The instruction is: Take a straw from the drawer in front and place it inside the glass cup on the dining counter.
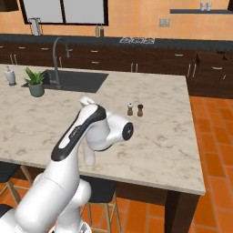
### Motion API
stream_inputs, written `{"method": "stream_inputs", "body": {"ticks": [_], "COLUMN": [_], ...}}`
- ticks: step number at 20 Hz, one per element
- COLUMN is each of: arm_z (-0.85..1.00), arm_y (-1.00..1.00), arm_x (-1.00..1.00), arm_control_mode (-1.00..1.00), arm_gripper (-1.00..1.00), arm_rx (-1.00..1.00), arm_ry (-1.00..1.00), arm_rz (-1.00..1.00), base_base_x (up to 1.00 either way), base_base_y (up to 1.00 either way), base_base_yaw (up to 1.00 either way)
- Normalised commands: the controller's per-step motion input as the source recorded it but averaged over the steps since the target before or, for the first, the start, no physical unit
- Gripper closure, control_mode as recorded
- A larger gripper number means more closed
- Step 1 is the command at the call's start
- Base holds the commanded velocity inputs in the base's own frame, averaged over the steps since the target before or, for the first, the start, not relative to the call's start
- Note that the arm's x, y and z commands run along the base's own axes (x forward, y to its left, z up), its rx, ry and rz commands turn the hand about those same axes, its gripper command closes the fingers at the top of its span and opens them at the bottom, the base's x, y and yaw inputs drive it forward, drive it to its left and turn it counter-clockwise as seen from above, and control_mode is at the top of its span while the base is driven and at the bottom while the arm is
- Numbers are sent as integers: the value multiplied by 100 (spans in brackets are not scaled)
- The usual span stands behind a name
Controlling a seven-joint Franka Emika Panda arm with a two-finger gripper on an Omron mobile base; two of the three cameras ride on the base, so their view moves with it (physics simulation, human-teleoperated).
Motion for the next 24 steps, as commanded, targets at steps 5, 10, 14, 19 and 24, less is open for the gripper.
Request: {"method": "stream_inputs", "body": {"ticks": [5, 10, 14, 19, 24], "arm_z": [-35, -30, -29, -23, -27], "arm_y": [8, 0, 0, 0, 0], "arm_x": [37, 42, 34, 37, 16], "arm_control_mode": [-100, -100, -100, -100, -100], "arm_gripper": [100, 100, 100, 100, 100], "arm_rx": [2, 0, 0, 0, 0], "arm_ry": [1, 0, -1, -6, -11], "arm_rz": [0, 1, 3, 4, 5], "base_base_x": [0, 0, 0, 0, 0], "base_base_y": [0, 0, 0, 0, 0], "base_base_yaw": [0, 0, 0, 0, 0]}}
